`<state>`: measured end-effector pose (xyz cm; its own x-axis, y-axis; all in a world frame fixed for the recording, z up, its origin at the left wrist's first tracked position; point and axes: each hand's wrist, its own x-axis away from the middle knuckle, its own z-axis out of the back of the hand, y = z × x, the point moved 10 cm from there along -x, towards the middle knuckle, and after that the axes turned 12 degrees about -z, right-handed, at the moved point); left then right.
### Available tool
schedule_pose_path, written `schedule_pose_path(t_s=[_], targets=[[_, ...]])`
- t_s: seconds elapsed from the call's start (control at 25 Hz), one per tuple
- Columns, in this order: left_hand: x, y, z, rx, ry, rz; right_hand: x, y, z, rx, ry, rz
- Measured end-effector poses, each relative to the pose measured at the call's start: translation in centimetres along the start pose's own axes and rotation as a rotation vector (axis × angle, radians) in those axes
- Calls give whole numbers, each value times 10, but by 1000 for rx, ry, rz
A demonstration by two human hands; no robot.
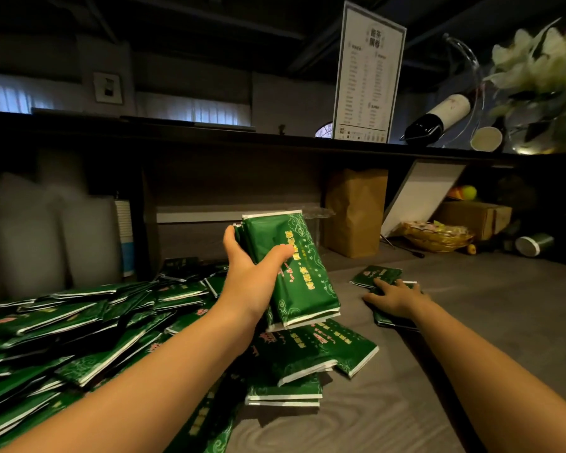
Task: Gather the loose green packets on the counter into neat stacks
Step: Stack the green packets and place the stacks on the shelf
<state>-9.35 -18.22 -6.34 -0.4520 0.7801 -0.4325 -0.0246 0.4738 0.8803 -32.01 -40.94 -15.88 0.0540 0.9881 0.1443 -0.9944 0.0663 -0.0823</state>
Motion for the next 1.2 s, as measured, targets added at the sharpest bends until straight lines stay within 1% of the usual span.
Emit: schedule_pose_path(t_s=[0.08,0.32,0.4,0.52,0.6,0.8,0.88,0.96,1.08,1.12,1.2], targets=[[-1,-2,8,14,22,15,4,-10,-4,16,-2,45],[5,7,40,-6,85,5,45,-72,-21,-42,-33,331],[9,14,55,-12,114,-11,64,-93,-21,-94,-49,424],[15,22,78,-30,155,-24,96,-124,-18,-244,-129,541],[19,26,96,-33,185,-26,99,-139,-10,-301,-114,524],[25,37,133,-36,241,-43,86,-144,6,-273,109,257],[30,38,138,-21,252,-40,91,-139,9,-250,202,195],[34,37,143,-14,252,-39,91,-139,9,-295,226,183],[36,34,149,30,255,-32,91,-142,13,-475,147,257],[37,34,150,31,255,-37,91,-140,18,-536,145,281],[40,35,151,18,247,-55,91,-130,32,-628,194,283]])
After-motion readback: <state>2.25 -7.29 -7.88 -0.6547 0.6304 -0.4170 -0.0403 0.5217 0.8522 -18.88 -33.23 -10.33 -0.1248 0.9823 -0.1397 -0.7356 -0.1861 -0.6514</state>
